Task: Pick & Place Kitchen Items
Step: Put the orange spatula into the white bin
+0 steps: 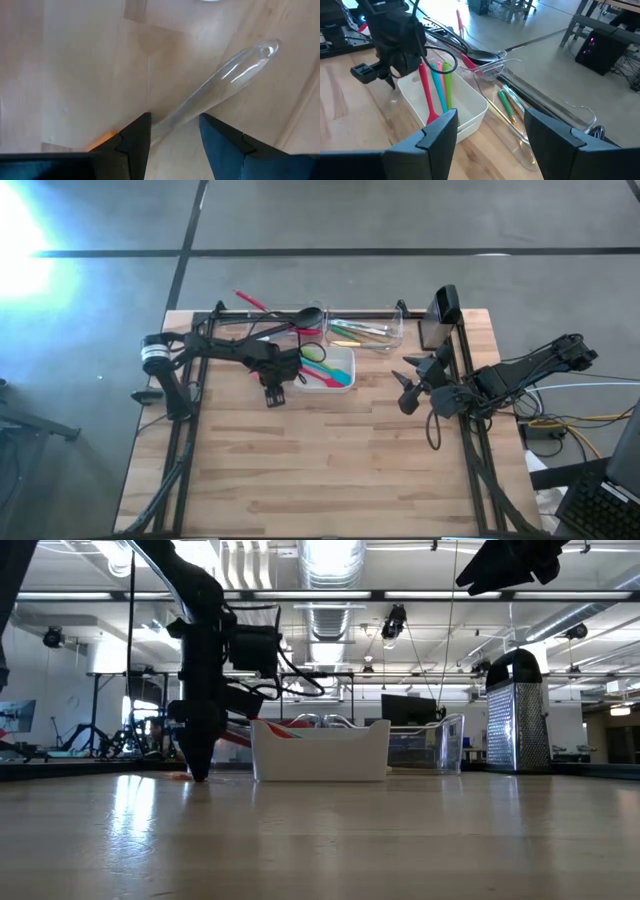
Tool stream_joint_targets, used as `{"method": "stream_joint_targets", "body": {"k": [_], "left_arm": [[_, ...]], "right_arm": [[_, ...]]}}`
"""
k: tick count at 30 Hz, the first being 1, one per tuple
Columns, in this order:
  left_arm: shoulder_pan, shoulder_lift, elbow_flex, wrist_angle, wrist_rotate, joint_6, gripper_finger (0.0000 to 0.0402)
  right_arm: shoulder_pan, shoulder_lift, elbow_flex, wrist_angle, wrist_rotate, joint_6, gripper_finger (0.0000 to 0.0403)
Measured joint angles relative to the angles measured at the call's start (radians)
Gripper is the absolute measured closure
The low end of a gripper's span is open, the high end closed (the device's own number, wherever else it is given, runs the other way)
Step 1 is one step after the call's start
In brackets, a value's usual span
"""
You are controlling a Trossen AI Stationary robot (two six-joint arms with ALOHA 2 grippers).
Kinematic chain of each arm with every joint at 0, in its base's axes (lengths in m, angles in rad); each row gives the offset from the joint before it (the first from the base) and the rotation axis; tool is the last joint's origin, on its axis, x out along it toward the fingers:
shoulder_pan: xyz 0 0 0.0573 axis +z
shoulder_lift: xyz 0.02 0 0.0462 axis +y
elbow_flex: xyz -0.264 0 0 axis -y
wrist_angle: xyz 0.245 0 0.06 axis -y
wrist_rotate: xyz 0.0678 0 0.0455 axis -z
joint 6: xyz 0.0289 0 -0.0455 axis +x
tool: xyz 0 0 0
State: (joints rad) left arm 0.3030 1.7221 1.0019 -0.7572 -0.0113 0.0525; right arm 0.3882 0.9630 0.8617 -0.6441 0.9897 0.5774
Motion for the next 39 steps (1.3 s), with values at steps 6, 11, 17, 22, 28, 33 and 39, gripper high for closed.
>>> {"method": "stream_joint_targets", "body": {"k": [6,11,17,22,28,33,39], "left_arm": [[-0.047,-0.010,-0.048,0.015,0.020,-0.045,0.0228],[-0.127,-0.044,-0.073,-0.037,0.033,-0.125,0.0228],[-0.280,-0.063,-0.078,-0.080,0.088,-0.238,0.0228],[-0.390,-0.083,-0.067,-0.072,0.012,-0.243,0.0228],[-0.403,-0.160,-0.056,-0.072,-0.076,-0.234,0.0227],[-0.397,-0.245,-0.058,-0.172,-0.108,-0.219,0.0211],[-0.376,-0.351,-0.088,-0.246,-0.155,-0.238,0.0164]], "right_arm": [[0.000,0.000,0.000,-0.001,-0.003,0.000,0.0184],[0.000,0.000,0.000,-0.003,-0.003,0.000,0.0184],[0.000,0.000,0.000,-0.003,-0.003,-0.001,0.0184],[0.000,0.000,0.000,-0.004,-0.003,-0.003,0.0184],[0.000,0.000,0.000,-0.003,-0.003,-0.003,0.0184],[0.000,0.000,0.000,-0.001,-0.004,0.005,0.0184],[0.000,0.000,0.000,0.000,-0.004,0.023,0.0184]]}}
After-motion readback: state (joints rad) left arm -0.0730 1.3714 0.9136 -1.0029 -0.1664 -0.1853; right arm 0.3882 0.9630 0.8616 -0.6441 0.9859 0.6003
